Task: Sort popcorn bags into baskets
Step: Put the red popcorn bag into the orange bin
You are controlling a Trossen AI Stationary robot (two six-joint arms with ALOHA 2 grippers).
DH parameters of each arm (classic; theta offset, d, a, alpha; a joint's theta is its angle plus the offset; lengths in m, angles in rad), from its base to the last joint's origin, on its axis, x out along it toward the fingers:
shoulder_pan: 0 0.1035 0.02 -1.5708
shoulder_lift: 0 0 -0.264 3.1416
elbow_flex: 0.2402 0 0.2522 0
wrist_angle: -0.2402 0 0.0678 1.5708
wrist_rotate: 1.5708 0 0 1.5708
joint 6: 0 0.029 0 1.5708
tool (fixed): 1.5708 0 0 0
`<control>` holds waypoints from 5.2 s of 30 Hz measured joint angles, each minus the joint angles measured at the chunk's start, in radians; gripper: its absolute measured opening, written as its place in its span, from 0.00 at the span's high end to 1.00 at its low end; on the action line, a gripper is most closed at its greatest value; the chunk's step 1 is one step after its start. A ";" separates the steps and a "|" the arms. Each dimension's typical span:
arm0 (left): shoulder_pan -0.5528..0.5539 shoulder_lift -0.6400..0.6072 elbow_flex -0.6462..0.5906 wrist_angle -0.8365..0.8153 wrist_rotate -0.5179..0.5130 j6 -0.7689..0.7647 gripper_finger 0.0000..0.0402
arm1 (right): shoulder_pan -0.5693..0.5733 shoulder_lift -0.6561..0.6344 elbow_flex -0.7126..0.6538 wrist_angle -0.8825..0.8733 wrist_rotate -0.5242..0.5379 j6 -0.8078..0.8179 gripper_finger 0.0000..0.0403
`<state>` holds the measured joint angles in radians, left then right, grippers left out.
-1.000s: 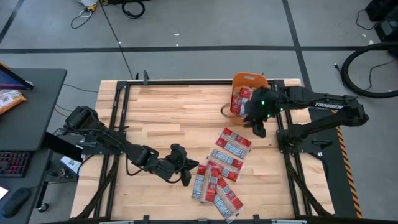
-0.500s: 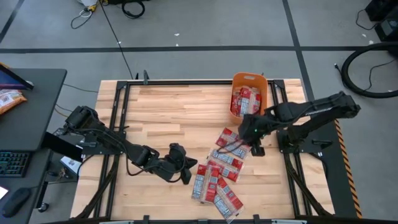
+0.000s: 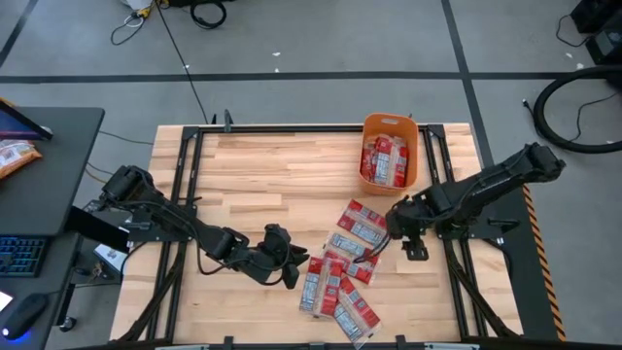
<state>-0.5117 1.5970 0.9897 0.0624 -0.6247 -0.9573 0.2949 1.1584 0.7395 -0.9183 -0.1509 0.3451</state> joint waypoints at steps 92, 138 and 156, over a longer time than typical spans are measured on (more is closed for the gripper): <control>0.005 0.001 0.000 0.015 0.096 -0.027 0.73 | 0.027 0.414 0.149 0.212 0.401 -0.345 0.98; 0.005 -0.121 0.000 -0.040 0.142 0.003 0.73 | -0.437 0.097 0.681 -0.105 0.675 -0.594 0.99; 0.040 -0.121 0.000 -0.038 0.121 0.003 0.73 | -0.723 0.003 0.681 -0.127 0.600 -0.725 0.99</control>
<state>-0.4721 1.4765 0.9901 0.0239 -0.5037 -0.9544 -0.4283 1.1609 1.4204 -1.0457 0.4490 -0.3803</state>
